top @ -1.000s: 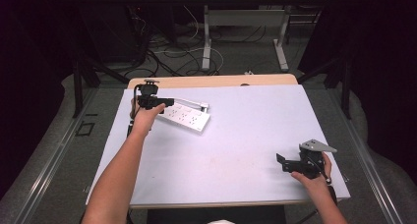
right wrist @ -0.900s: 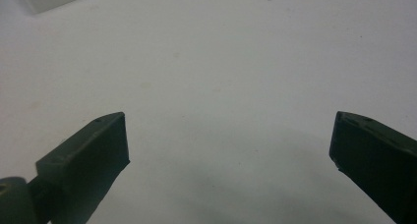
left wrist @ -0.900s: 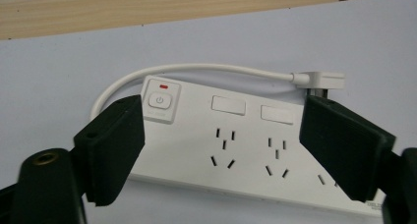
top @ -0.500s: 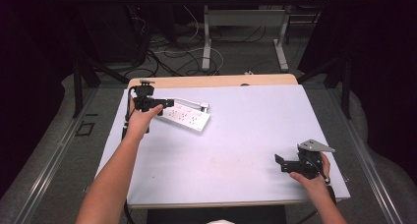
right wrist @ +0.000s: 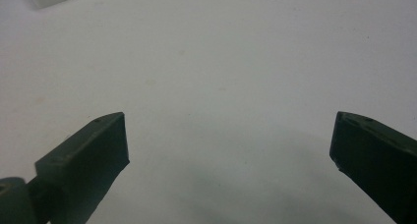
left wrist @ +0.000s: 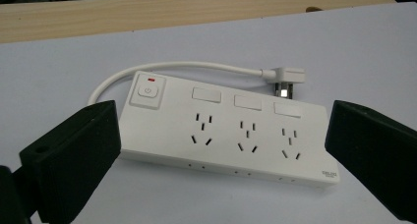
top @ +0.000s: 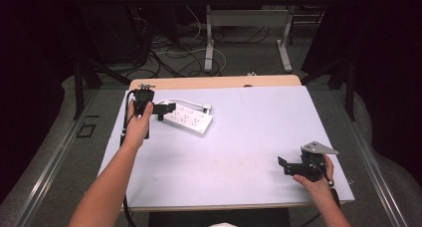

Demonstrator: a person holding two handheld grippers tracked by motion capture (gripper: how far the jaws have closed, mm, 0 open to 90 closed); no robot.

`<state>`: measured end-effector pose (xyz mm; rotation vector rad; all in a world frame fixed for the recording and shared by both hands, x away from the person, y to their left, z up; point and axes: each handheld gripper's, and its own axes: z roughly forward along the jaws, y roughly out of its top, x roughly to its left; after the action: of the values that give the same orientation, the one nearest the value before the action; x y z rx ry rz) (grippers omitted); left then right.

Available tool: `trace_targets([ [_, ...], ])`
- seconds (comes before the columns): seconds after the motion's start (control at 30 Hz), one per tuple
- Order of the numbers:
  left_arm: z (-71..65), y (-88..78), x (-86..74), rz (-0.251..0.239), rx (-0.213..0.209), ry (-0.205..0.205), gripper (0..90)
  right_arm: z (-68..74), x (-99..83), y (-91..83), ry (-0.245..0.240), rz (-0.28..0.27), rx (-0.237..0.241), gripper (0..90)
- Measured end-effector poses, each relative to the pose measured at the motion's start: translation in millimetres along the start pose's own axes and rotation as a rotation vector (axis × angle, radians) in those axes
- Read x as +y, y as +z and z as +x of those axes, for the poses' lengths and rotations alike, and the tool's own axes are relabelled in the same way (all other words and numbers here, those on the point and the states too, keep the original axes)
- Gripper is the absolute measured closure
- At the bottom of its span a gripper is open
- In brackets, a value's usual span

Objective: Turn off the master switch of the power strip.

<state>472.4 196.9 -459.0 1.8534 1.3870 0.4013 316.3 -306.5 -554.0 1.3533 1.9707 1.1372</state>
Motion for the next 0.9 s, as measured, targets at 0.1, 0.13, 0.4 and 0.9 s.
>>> trace_targets([
  [0.1,-1.0,-2.7,-3.1,-0.006,-0.012,0.007,0.7,-0.5,0.0,-0.2,-0.001,-0.001,-0.001,0.8],
  [0.13,-1.2,-3.7,-4.0,-0.003,-0.011,0.015,0.7,-0.5,0.0,-0.2,-0.001,-0.002,-0.001,0.8],
  [0.4,-4.5,-12.5,-13.8,-0.013,-0.031,0.021,0.7,0.2,0.0,-0.6,0.002,-0.004,0.0,0.6],
  [0.9,-8.1,-40.1,-37.2,-0.016,-0.068,0.029,0.7,1.8,1.0,-2.4,0.008,-0.007,-0.002,0.3],
])
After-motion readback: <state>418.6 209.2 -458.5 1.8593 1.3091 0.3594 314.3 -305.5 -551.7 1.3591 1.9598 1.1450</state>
